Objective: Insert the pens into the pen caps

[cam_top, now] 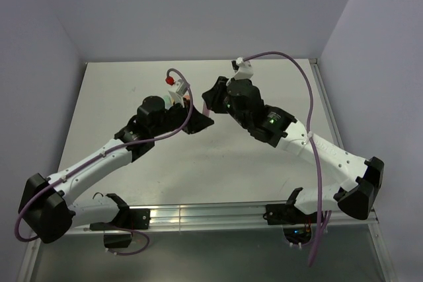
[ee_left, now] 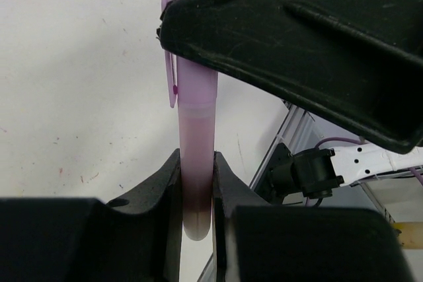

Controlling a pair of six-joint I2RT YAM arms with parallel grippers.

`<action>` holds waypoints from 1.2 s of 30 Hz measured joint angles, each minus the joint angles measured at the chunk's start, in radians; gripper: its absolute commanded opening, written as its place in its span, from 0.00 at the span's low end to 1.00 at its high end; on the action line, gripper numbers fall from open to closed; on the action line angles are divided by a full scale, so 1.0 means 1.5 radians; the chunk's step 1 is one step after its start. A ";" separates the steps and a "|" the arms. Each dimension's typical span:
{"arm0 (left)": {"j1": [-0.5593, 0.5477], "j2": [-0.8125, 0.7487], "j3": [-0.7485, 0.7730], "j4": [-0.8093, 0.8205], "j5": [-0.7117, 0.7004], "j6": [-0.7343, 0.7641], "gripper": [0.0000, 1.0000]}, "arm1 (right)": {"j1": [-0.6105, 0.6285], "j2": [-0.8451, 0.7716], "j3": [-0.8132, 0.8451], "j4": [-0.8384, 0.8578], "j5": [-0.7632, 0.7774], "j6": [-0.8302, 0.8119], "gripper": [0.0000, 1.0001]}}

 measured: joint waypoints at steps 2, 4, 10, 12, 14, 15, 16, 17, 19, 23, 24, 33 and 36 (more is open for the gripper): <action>0.000 -0.008 0.001 -0.010 -0.007 0.006 0.00 | 0.006 0.000 -0.001 0.003 0.003 -0.001 0.00; 0.000 -0.016 0.001 -0.021 -0.012 0.013 0.00 | 0.010 0.000 -0.001 0.006 0.005 0.000 0.00; 0.000 -0.031 0.001 -0.043 -0.018 0.027 0.00 | 0.023 0.001 -0.001 0.008 0.014 0.000 0.00; 0.000 -0.031 0.001 -0.043 -0.018 0.027 0.00 | 0.024 0.001 -0.001 0.009 0.015 -0.001 0.00; 0.000 -0.031 0.001 -0.043 -0.018 0.027 0.00 | 0.025 0.001 -0.001 0.010 0.017 -0.001 0.00; 0.000 -0.031 0.001 -0.043 -0.018 0.027 0.00 | 0.025 0.001 -0.002 0.010 0.018 -0.001 0.00; 0.000 -0.031 0.001 -0.043 -0.017 0.027 0.00 | 0.026 0.001 -0.002 0.010 0.019 -0.001 0.00; 0.001 -0.031 0.001 -0.043 -0.017 0.027 0.00 | 0.027 0.001 -0.002 0.011 0.022 -0.001 0.00; 0.001 -0.031 0.001 -0.043 -0.015 0.027 0.00 | 0.029 0.002 -0.001 0.009 0.031 -0.001 0.00; 0.003 -0.031 0.001 -0.037 -0.007 0.029 0.00 | 0.037 0.009 0.020 -0.012 0.053 -0.003 0.00; 0.003 -0.031 0.001 -0.032 -0.007 0.029 0.00 | 0.037 0.010 0.026 -0.017 0.056 -0.004 0.00; 0.005 -0.030 0.008 0.011 0.006 0.030 0.35 | 0.021 0.018 0.092 -0.074 0.036 -0.017 0.00; 0.020 -0.019 0.028 0.021 -0.011 0.024 0.46 | 0.007 0.025 0.117 -0.093 0.011 -0.015 0.00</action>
